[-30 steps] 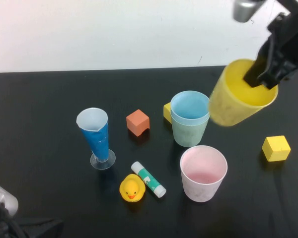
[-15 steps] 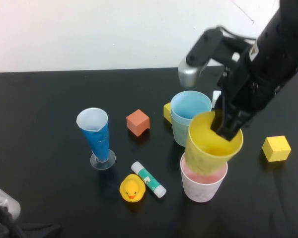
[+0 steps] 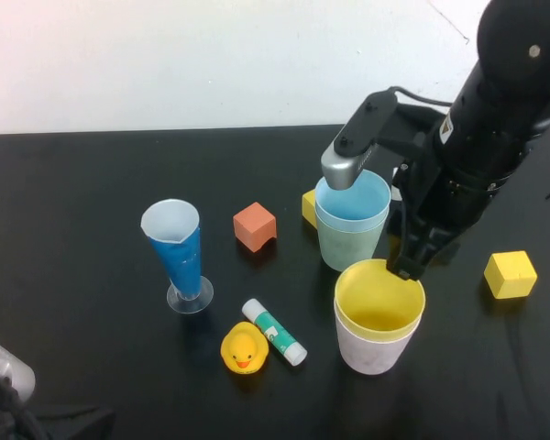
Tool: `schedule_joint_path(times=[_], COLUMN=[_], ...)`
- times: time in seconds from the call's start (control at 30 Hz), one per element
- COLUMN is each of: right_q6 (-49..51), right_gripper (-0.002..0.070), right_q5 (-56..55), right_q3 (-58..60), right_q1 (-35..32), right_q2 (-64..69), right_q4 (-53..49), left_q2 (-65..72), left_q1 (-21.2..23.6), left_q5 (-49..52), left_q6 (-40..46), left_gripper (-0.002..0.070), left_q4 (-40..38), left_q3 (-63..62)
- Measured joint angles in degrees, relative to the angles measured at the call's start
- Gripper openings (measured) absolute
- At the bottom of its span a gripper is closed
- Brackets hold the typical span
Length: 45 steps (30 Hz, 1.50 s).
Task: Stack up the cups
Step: Pick up the green cup, then place the green cup on the yellow cup
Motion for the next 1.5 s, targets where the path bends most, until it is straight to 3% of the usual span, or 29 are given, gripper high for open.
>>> schedule_joint_path(times=[0.07, 0.2, 0.53, 0.9, 1.0, 1.1, 1.17, 1.5], right_q6=[1.2, 3.7, 10.0, 13.1, 13.0, 12.0, 11.4, 4.6], right_gripper=[0.0327, 0.0379, 0.0410, 0.0414, 0.0349, 0.0155, 0.0075, 0.0058], right_q5=[0.0, -0.3, -7.7, -9.1, -9.1, -8.6, -7.2, 0.0], right_q3=[-0.1, -3.1, -9.7, -16.1, -17.8, -19.4, -21.3, -28.5], right_q1=[0.0, -0.6, -4.2, -5.0, -5.0, -5.0, -5.0, -5.1], right_q2=[0.1, 0.1, 3.0, 18.3, 21.0, 21.7, 21.6, 8.8], right_q4=[-0.3, -2.3, -3.4, -5.0, -5.1, -5.1, -5.1, -2.3], left_q2=[0.0, 0.0, 0.0, 0.0, 0.0, 0.0, 0.0, 0.0], left_q1=[0.0, 0.0, 0.0, 0.0, 0.0, 0.0, 0.0, 0.0], left_q5=[0.1, 1.7, 3.8, 3.8, 3.8, 3.8, 3.8, 3.8], left_q6=[0.0, 0.0, -0.6, -1.0, -1.0, -1.0, -1.0, -1.0], left_gripper=[0.0001, 0.0001, 0.0001, 0.0001, 0.0001, 0.0001, 0.0001, 0.0001], left_q4=[0.0, -0.2, -0.2, 1.3, 1.3, 1.3, 1.3, 1.5], left_q3=[0.0, 0.0, 0.1, 0.1, 0.1, 0.1, 0.1, 0.1])
